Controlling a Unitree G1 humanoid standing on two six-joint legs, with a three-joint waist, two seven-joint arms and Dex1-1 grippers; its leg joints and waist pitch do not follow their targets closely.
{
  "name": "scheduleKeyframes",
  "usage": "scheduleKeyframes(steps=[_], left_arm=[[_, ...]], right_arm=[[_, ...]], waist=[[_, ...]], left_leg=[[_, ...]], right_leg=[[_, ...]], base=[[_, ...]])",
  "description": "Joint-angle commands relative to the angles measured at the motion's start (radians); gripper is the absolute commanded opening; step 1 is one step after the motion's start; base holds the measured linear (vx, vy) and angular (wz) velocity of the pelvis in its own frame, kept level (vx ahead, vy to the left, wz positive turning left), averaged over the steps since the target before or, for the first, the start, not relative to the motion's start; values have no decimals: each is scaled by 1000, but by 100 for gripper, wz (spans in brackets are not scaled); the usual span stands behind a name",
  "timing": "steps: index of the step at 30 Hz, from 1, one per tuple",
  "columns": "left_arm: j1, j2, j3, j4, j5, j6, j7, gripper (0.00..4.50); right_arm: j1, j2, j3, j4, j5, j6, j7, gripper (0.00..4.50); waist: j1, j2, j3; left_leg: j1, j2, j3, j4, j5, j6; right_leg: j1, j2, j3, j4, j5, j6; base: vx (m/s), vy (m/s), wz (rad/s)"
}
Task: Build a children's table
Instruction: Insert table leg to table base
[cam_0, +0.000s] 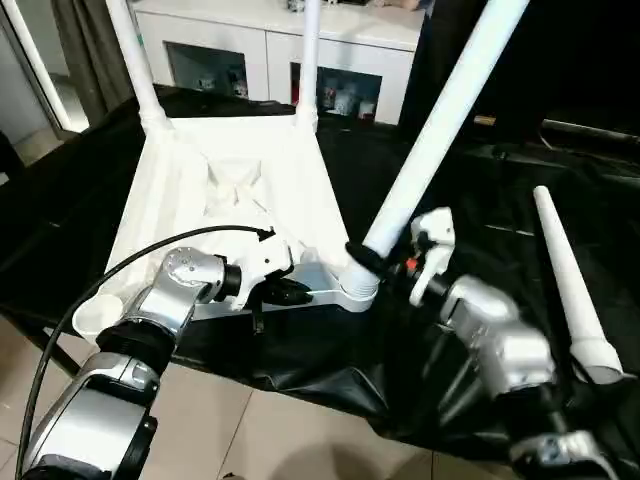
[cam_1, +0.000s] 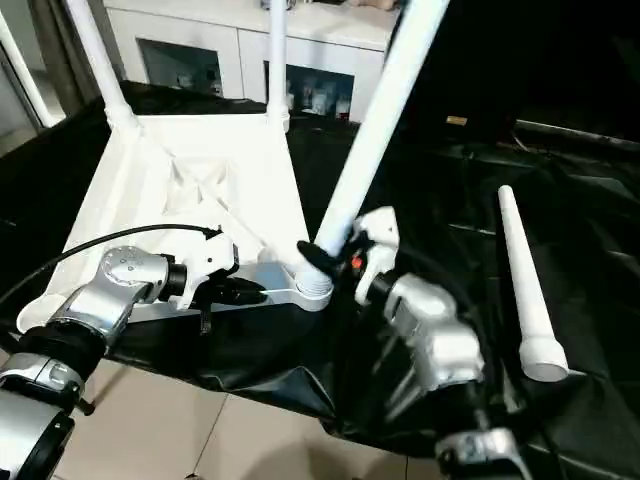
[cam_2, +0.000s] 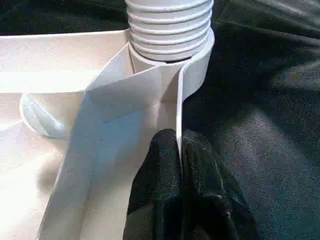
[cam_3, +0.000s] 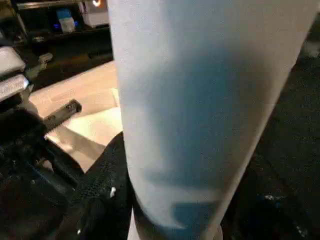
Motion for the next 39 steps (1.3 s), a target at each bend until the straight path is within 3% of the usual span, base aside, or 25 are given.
scheduleKeyframes(steps=[1, 6, 7, 8, 10, 16, 20, 25, 30, 39], left_arm=[[-19, 8, 14, 15, 12, -2, 47, 0], [-10, 10, 10, 6, 10, -2, 40, 0], [-10, 10, 10, 6, 10, -2, 39, 0], [-6, 11, 8, 0, 9, -3, 33, 0], [0, 13, 8, -10, 3, -4, 20, 0], [15, 25, -4, -40, -8, -14, -45, 0], [22, 37, -31, -48, 9, -28, -82, 0], [19, 34, -31, -54, 2, -25, -87, 0], [19, 30, -25, -54, -11, -45, -110, 0], [49, 50, -53, -114, -63, -76, -287, 0]], right_arm=[[41, -12, 28, 46, -71, -10, -29, 188], [32, 11, 37, 65, -80, -37, -39, 188], [32, 11, 37, 65, -80, -37, -39, 188], [16, 18, 39, 79, -76, -37, -41, 188], [-1, 22, 39, 84, -68, -24, -35, 188], [-89, 12, 30, 138, -38, 41, 28, 188], [-120, -16, 44, 166, -38, 74, 92, 188], [-108, -48, 59, 169, -38, 79, 168, 188], [-74, -61, 46, 175, -34, 57, 190, 188], [-23, -92, 67, 140, -21, 23, 284, 188]], waist=[[1, 17, -53], [-3, 12, -50], [-2, 14, -51], [-4, 8, -51], [-6, 12, -50], [-22, 8, -51], [-22, 4, -54], [-18, -1, -57], [-18, 3, -58], [-14, 13, -61]], left_leg=[[16, 18, -10, -85, -392, -24], [20, 19, -16, -88, -432, -18], [18, 20, -17, -89, -427, -16], [17, 21, -16, -90, -426, -14], [14, 21, -17, -91, -423, -15], [12, 20, -17, -90, -417, -10], [10, 23, -12, -90, -363, -4], [10, 23, -6, -87, -321, 7], [11, 23, -4, -87, -311, 7], [13, 26, -3, -89, -292, 16]], right_leg=[[40, -60, 39, -100, -452, -149], [36, -63, 37, -110, -528, -123], [36, -64, 38, -108, -518, -126], [36, -62, 38, -107, -508, -129], [37, -63, 38, -105, -500, -134], [39, -63, 39, -104, -495, -147], [43, -61, 43, -93, -403, -173], [47, -61, 45, -86, -341, -196], [49, -60, 45, -85, -311, -202], [56, -57, 45, -79, -219, -234]], base=[[0, 0, 0], [0, 0, 0], [0, 0, 0], [0, 0, 0], [0, 0, 0], [0, 0, 0], [0, 0, 0], [0, 0, 0], [0, 0, 0], [0, 0, 0]])
